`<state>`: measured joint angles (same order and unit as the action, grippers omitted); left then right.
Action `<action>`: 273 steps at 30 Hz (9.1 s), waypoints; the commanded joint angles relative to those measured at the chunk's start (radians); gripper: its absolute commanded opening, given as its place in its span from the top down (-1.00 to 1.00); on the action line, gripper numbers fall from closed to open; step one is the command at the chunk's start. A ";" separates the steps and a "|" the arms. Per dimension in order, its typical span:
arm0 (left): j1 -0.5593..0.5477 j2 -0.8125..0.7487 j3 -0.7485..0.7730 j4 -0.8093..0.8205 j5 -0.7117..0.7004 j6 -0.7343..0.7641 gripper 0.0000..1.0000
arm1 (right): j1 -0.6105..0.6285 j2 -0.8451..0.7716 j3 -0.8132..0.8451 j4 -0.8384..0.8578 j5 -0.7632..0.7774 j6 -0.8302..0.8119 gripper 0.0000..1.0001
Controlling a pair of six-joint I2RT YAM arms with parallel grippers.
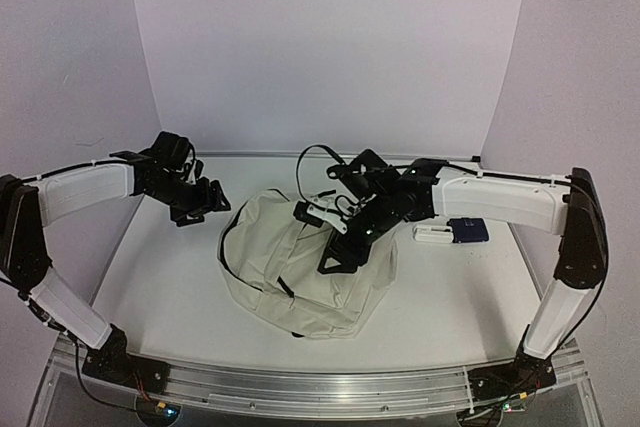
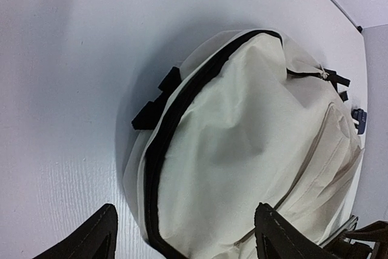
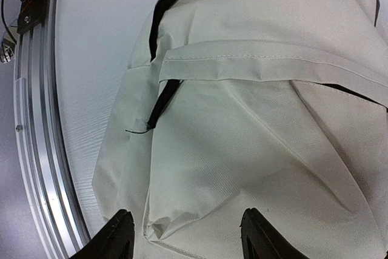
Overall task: Pack the student bag
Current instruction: Adjust the student bag at the center of the board, then unzip the student bag at the center of the board.
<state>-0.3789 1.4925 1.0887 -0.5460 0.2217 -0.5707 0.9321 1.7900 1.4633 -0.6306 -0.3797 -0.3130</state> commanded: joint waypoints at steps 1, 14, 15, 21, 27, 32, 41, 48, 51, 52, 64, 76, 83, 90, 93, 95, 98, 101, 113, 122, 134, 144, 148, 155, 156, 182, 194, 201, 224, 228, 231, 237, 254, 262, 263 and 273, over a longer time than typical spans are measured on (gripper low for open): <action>0.010 -0.021 0.051 -0.053 -0.003 0.032 -0.57 | 0.002 -0.028 -0.020 -0.009 0.011 -0.011 -0.23; 0.054 -0.077 0.063 -0.114 0.057 0.095 -0.59 | 0.002 0.057 0.032 -0.033 -0.026 -0.033 -0.24; 0.058 -0.079 0.066 -0.120 0.060 0.101 -0.59 | 0.002 0.060 0.032 -0.033 -0.030 -0.032 -0.24; 0.067 -0.081 0.072 -0.127 0.089 0.122 -0.59 | 0.002 0.075 0.047 -0.036 -0.032 -0.029 -0.24; 0.068 -0.090 0.024 -0.041 0.187 0.097 -0.59 | 0.011 0.084 0.071 -0.047 -0.001 -0.026 -0.23; 0.066 -0.103 -0.043 0.090 0.285 0.038 -0.57 | 0.031 0.083 0.100 -0.046 0.073 -0.030 -0.21; 0.020 -0.178 -0.199 0.220 0.289 -0.056 -0.53 | 0.111 0.148 0.205 -0.044 0.144 -0.036 -0.07; 0.020 -0.224 -0.217 0.192 0.255 -0.069 -0.52 | 0.191 0.267 0.265 -0.044 0.158 -0.003 0.00; 0.020 -0.232 -0.199 0.154 0.234 -0.060 -0.52 | 0.198 0.327 0.291 -0.043 0.198 0.003 0.02; 0.020 -0.237 -0.191 0.138 0.224 -0.055 -0.52 | 0.198 0.342 0.297 -0.039 0.215 0.006 0.03; 0.042 -0.239 -0.043 -0.068 0.139 0.030 -0.57 | 0.198 0.421 0.306 0.007 0.438 0.063 0.07; 0.083 -0.184 -0.053 -0.010 0.230 0.034 -0.56 | 0.198 0.430 0.248 0.021 0.478 0.065 0.54; 0.083 -0.162 -0.071 0.018 0.234 0.020 -0.54 | 0.198 0.376 0.268 0.020 0.452 0.074 1.00; 0.083 -0.176 -0.104 0.031 0.233 0.011 -0.54 | 0.198 0.312 0.293 0.015 0.398 0.081 1.00; 0.083 -0.182 -0.111 0.034 0.234 0.010 -0.53 | 0.196 0.302 0.293 0.002 0.388 0.082 0.81; 0.083 -0.183 -0.111 0.034 0.234 0.011 -0.53 | 0.195 0.304 0.293 -0.012 0.388 0.085 0.45; 0.083 -0.183 -0.106 0.034 0.234 0.011 -0.53 | 0.189 0.309 0.287 -0.020 0.363 0.094 0.32; 0.083 -0.182 -0.103 0.035 0.234 0.011 -0.53 | 0.186 0.315 0.286 -0.024 0.352 0.096 0.25; 0.083 -0.185 -0.111 0.039 0.225 0.012 -0.53 | 0.183 0.374 0.266 -0.050 0.300 0.077 0.51; 0.082 -0.172 -0.147 0.087 0.249 -0.009 -0.52 | 0.199 0.356 0.297 -0.072 0.369 0.037 1.00; -0.068 -0.246 -0.450 0.416 0.281 -0.190 -0.66 | 0.171 0.310 0.426 -0.069 0.424 0.049 1.00; -0.127 -0.112 -0.529 0.529 0.244 -0.261 -0.52 | 0.137 0.301 0.450 -0.067 0.460 0.051 1.00; -0.127 -0.067 -0.535 0.534 0.232 -0.262 -0.26 | 0.125 0.290 0.440 -0.066 0.451 0.055 1.00; -0.127 -0.065 -0.526 0.454 0.168 -0.247 0.66 | 0.054 0.286 0.432 -0.067 0.417 0.064 1.00; -0.126 -0.071 -0.529 0.439 0.158 -0.244 0.77 | 0.036 0.285 0.428 -0.067 0.418 0.057 1.00; -0.258 -0.283 -0.392 0.426 0.144 0.012 -0.48 | -0.041 0.294 0.509 -0.069 0.025 0.199 1.00; -0.374 -0.040 -0.190 0.419 -0.018 0.045 -0.45 | -0.041 0.296 0.508 -0.070 0.016 0.213 1.00; -0.375 0.036 -0.129 0.397 -0.023 0.058 -0.36 | -0.052 0.297 0.511 -0.072 0.010 0.215 1.00; -0.425 0.038 -0.130 0.335 -0.079 0.045 1.00 | -0.192 0.372 0.520 -0.078 0.144 0.125 1.00; -0.425 0.018 -0.165 0.349 -0.066 0.030 1.00 | -0.244 0.424 0.569 -0.078 0.195 0.099 1.00; -0.425 0.007 -0.190 0.369 -0.046 0.020 1.00 | -0.280 0.473 0.630 -0.077 0.237 0.085 1.00; -0.426 -0.021 -0.246 0.420 -0.004 0.002 1.00 | -0.332 0.600 0.789 -0.077 0.333 0.058 1.00; -0.486 0.133 -0.245 0.692 0.152 -0.130 1.00 | -0.353 0.726 0.970 -0.013 0.215 0.181 0.97; -0.487 0.195 -0.199 0.806 0.225 -0.225 0.96 | -0.354 0.502 0.764 -0.013 0.156 0.191 -0.03; -0.487 0.198 -0.190 0.802 0.225 -0.231 0.93 | -0.354 0.469 0.737 -0.013 0.153 0.191 -0.16; -0.469 0.170 -0.188 0.708 0.111 -0.338 0.42 | -0.333 0.159 0.392 -0.013 0.015 0.234 -0.40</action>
<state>-0.8539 1.6882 0.8700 0.2065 0.3722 -0.8364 0.5707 2.0777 1.9588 -0.6571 -0.2778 -0.1101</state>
